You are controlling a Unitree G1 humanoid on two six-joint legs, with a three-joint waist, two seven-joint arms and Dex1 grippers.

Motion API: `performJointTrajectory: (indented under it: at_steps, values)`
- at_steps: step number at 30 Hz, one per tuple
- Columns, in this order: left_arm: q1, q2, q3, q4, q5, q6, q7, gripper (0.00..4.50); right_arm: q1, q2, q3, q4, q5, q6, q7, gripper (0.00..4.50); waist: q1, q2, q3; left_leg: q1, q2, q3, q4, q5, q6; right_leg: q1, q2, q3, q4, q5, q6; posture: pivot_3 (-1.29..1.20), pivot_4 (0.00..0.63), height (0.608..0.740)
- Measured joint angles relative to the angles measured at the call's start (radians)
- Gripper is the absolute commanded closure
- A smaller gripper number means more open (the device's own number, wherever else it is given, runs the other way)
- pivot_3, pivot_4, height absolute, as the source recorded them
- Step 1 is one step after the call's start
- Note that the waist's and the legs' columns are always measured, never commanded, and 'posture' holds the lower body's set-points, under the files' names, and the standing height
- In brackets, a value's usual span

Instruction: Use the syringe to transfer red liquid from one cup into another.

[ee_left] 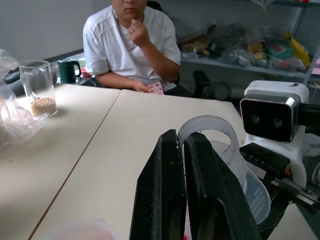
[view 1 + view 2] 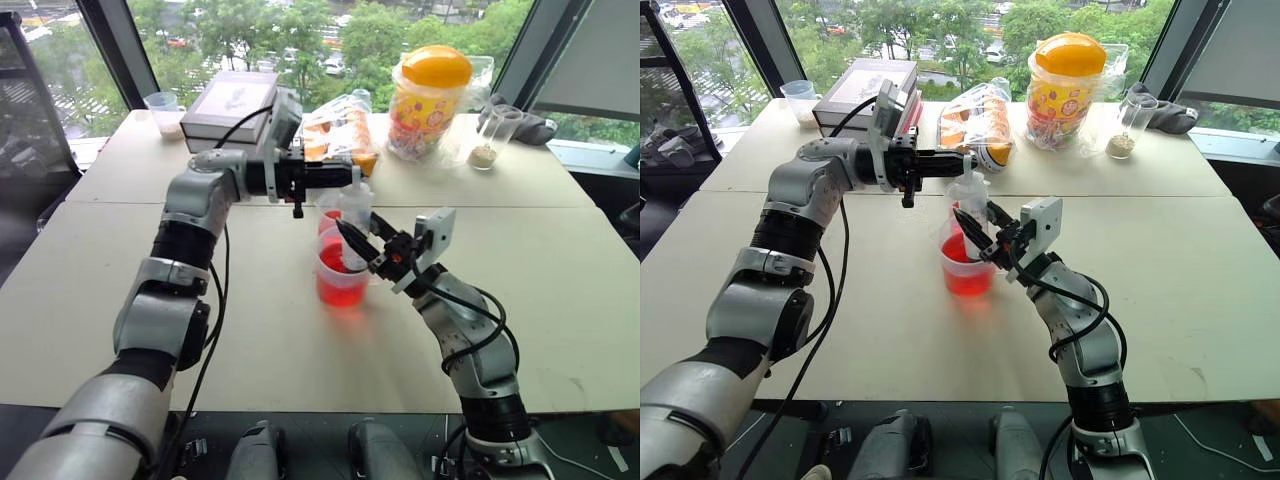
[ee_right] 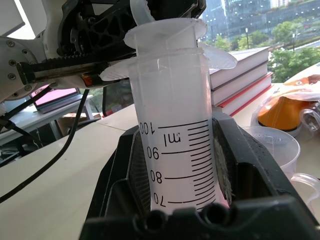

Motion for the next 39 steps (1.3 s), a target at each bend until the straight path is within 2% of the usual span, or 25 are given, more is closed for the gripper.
performJointTrajectory:
  at_steps: [25, 28, 34, 39]
  values:
    - [-0.040, 0.009, 0.010, 0.052, 0.011, -0.059, 0.002, 4.47, 0.004, -0.011, 0.000, 0.006, 0.028, 0.006, 0.000, 3.16, -0.001, 0.000, 0.000, 0.001, 0.000, 0.000, 0.000, 0.000, 0.000, 0.001, 0.000, 0.000, 0.000, 0.000, 0.000, 0.00, 0.150, 0.740]
    - [-0.040, 0.015, 0.015, 0.050, 0.011, -0.051, 0.010, 3.53, -0.003, -0.019, 0.003, 0.006, 0.029, 0.013, 0.006, 3.16, -0.002, 0.000, 0.000, 0.001, 0.000, 0.000, 0.000, 0.000, 0.000, 0.001, 0.000, 0.000, 0.000, 0.000, 0.000, 0.00, 0.150, 0.740]
    - [-0.031, 0.043, 0.038, 0.030, 0.012, -0.034, 0.049, 0.79, -0.031, -0.028, 0.011, 0.006, 0.039, 0.030, 0.040, 3.16, -0.003, 0.000, 0.000, 0.001, 0.000, 0.000, 0.000, 0.000, 0.000, 0.001, 0.000, 0.000, 0.000, 0.000, 0.000, 0.00, 0.150, 0.740]
    - [0.018, 0.091, 0.051, -0.050, 0.003, -0.004, 0.030, 0.79, -0.073, -0.042, -0.003, 0.035, 0.053, 0.046, 0.060, 3.16, -0.001, 0.000, 0.000, 0.001, 0.000, 0.000, 0.000, 0.000, 0.000, 0.001, 0.000, 0.000, 0.000, 0.000, 0.000, 0.00, 0.150, 0.740]
